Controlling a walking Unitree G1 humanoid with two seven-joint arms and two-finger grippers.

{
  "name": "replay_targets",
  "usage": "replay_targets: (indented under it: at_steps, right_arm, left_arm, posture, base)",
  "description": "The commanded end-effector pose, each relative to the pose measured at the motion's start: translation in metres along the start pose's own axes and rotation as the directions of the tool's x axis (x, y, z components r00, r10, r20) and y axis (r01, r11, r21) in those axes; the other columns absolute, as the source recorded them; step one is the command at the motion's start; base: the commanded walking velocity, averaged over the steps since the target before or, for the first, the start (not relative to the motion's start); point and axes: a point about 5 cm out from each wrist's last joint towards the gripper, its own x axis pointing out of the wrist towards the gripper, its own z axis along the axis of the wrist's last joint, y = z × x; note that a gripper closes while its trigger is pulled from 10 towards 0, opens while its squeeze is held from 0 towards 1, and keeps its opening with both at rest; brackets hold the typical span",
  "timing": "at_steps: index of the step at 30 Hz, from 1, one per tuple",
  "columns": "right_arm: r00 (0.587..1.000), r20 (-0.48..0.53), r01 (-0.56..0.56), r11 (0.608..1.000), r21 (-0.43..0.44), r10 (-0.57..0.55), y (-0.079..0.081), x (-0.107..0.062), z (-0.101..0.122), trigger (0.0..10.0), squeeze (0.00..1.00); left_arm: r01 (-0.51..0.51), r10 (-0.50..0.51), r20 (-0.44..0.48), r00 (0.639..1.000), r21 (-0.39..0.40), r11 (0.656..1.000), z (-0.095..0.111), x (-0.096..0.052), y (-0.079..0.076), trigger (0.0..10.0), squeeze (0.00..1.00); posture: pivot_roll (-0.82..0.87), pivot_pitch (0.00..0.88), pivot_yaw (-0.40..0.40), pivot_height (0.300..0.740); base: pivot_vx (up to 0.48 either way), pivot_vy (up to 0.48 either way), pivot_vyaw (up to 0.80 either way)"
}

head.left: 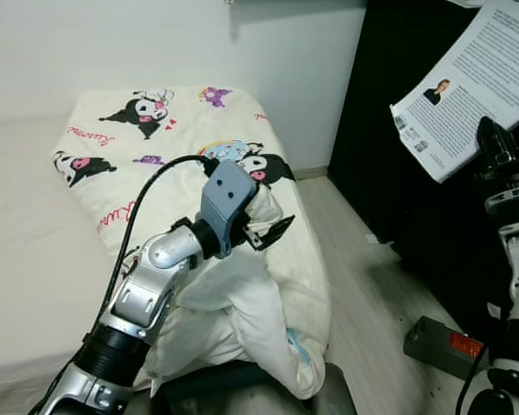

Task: Clean up the room

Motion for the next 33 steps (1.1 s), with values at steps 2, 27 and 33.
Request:
replay_targets:
  at_steps: [2, 27, 33]
  right_arm:
    - [0.998, 0.05, -0.033, 0.999, 0.004, 0.033, 0.007, 0.007, 0.003, 0.0, 0.0]
    - [0.997, 0.053, -0.058, 0.998, 0.028, 0.056, 0.015, 0.012, -0.006, 0.0, 0.0]
    - [0.997, 0.053, -0.059, 0.998, 0.03, 0.057, 0.017, 0.01, -0.007, 0.0, 0.0]
  left_arm:
    - [-0.141, 0.146, -0.047, 0.988, 0.095, 0.985, -0.007, 0.0, 0.007, 10.0, 0.0]
    - [-0.233, 0.363, -0.233, 0.902, 0.445, 0.865, -0.043, -0.011, 0.022, 0.0, 0.0]
    - [-0.225, 0.378, -0.244, 0.893, 0.484, 0.845, -0.045, -0.015, 0.029, 0.0, 0.0]
  posture:
    - [-0.11, 0.026, -0.015, 0.475]
    - [-0.11, 0.019, -0.014, 0.475]
    - [-0.11, 0.023, -0.012, 0.475]
  base:
    - [0.0, 0.0, 0.0]
    - [0.0, 0.0, 0.0]
    - [0.0, 0.0, 0.0]
